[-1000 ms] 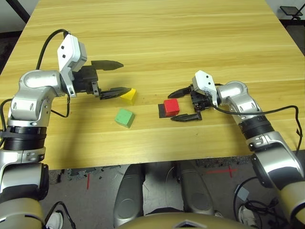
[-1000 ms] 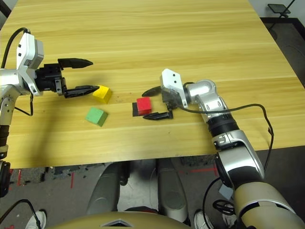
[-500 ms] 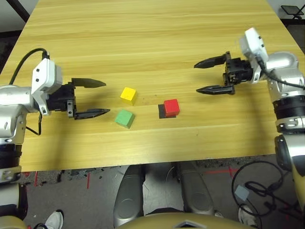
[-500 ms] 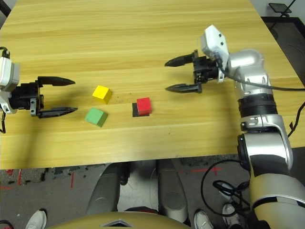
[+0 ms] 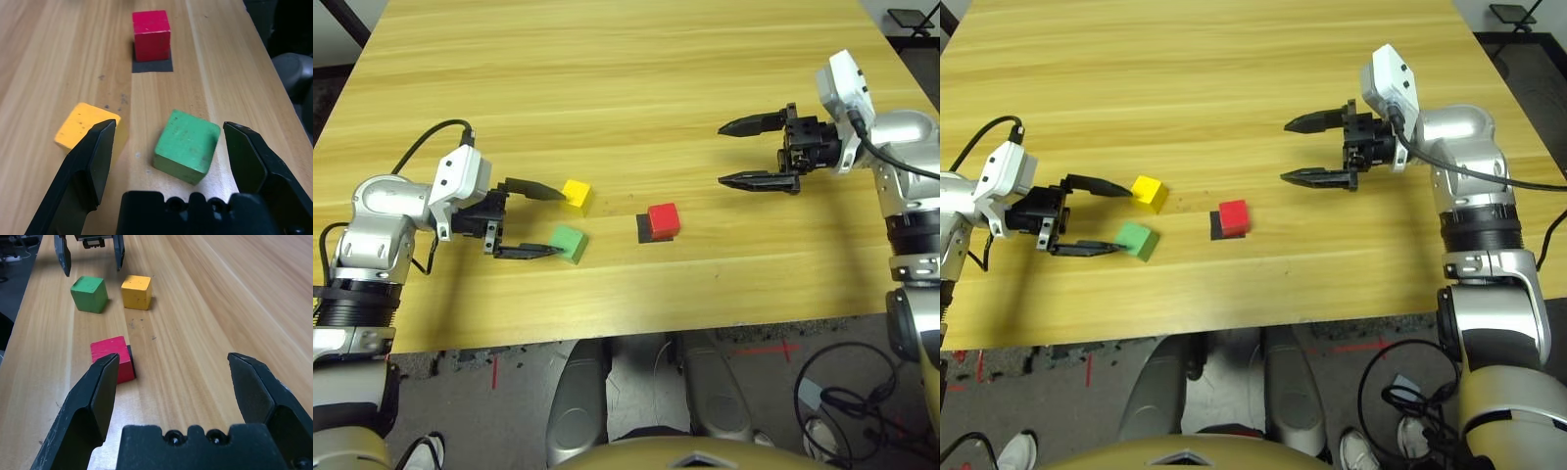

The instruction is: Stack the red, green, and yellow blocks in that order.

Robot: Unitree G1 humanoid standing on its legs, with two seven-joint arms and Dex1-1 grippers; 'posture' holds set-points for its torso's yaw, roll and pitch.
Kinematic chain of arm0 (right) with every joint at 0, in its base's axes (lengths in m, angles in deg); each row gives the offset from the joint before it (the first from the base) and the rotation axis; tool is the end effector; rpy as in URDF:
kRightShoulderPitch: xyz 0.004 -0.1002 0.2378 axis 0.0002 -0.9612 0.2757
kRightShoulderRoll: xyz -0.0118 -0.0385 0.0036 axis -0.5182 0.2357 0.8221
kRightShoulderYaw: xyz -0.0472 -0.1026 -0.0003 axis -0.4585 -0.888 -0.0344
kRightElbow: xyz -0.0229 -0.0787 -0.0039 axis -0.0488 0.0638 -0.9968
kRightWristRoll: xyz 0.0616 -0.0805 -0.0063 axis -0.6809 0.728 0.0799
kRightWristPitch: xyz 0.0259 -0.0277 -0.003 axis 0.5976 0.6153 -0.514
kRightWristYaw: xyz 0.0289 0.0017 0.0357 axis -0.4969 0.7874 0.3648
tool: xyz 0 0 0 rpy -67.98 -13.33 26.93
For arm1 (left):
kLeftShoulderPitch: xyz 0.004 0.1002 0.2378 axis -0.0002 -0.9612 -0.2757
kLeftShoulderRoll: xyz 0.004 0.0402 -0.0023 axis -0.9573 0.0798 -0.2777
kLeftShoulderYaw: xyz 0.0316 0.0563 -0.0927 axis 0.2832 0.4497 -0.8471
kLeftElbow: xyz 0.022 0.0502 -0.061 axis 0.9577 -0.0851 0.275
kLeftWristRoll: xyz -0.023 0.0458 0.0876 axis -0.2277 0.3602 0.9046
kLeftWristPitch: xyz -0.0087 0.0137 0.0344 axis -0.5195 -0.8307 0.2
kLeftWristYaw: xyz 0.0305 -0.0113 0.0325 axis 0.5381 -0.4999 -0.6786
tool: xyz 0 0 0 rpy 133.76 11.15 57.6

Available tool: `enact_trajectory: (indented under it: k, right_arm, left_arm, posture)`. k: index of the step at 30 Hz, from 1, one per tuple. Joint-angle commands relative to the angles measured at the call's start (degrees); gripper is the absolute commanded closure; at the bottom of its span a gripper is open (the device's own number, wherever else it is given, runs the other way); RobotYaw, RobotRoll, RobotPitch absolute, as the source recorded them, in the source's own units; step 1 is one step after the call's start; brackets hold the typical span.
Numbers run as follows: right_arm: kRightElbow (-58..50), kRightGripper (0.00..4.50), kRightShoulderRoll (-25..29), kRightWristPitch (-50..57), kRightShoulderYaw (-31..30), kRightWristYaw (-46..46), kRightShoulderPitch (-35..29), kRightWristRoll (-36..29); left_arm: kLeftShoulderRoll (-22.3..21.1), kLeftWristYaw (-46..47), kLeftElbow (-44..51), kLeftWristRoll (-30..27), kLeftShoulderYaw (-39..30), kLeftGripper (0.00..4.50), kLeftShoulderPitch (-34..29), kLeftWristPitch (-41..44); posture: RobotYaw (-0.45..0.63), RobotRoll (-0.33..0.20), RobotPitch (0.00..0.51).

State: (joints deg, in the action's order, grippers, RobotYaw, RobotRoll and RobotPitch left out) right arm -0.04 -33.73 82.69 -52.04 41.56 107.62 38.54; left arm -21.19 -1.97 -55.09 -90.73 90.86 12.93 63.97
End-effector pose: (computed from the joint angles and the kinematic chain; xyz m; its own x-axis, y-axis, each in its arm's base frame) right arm 0.3221 -0.2546 0.2448 0.2338 0.9476 -0.2176 -0.9238 0.1468 -0.3535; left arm 0.2797 0.2920 0.1977 0.1267 -0.9072 -0.4011 0.9361 -0.0244 0.3510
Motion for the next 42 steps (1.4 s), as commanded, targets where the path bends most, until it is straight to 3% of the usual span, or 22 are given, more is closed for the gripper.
enact_trajectory:
  k: [1, 18, 21, 25, 27, 30, 36, 42]
  right_arm:
    - [-2.63, 0.04, 0.99, 1.05, 1.04, -0.93, -1.03, -0.92]
    - [-3.96, 0.04, 0.57, 3.29, 0.88, -3.15, -0.26, -2.02]
    - [-4.12, 0.0, 0.48, 3.47, 0.89, -3.47, -0.25, -2.16]
    - [-4.22, 0.0, 0.69, 3.4, 1.06, -3.74, -0.6, -2.36]
    - [-4.07, 0.0, 0.85, 3.23, 1.19, -3.7, -0.83, -2.37]
    - [-3.98, 0.0, 1.08, 3.2, 1.43, -3.78, -1.16, -2.4]
    - [-4.6, 0.0, 1.43, 3.46, 1.89, -4.24, -2.75, -2.66]
    - [-4.79, 0.0, 1.86, 2.56, 0.85, -3.36, -4.49, -2.06]
  left_arm:
    - [-0.89, -1.07, -0.54, 1.01, 2.13, 0.0, -0.16, -1.06]
    - [2.52, 0.9, -3.29, 6.78, 6.01, 0.0, -1.07, -6.41]
    - [3.06, 1.68, -4.62, 8.0, 6.4, 0.6, -1.21, -7.25]
    - [2.79, 2.61, -2.55, 7.62, 6.18, 2.02, -2.42, -4.9]
    - [1.89, 2.57, 0.09, 6.51, 5.79, 2.46, -2.75, -1.99]
    - [-0.06, 3.22, 5.44, 5.01, 4.77, 2.45, -2.28, 4.22]
    - [-5.94, 9.93, 21.07, 1.95, 3.59, 2.45, 4.39, 29.37]
    - [-1.36, 19.05, 29.62, -1.94, 5.18, 2.45, 11.03, 44.41]
  posture:
    - [0.16, -0.028, 0.259]
    - [0.15, -0.042, 0.274]
    - [0.14, -0.044, 0.274]
    - [0.14, -0.042, 0.271]
    - [0.14, -0.038, 0.27]
    - [0.15, -0.032, 0.27]
    - [0.15, -0.023, 0.267]
    - [0.15, -0.019, 0.267]
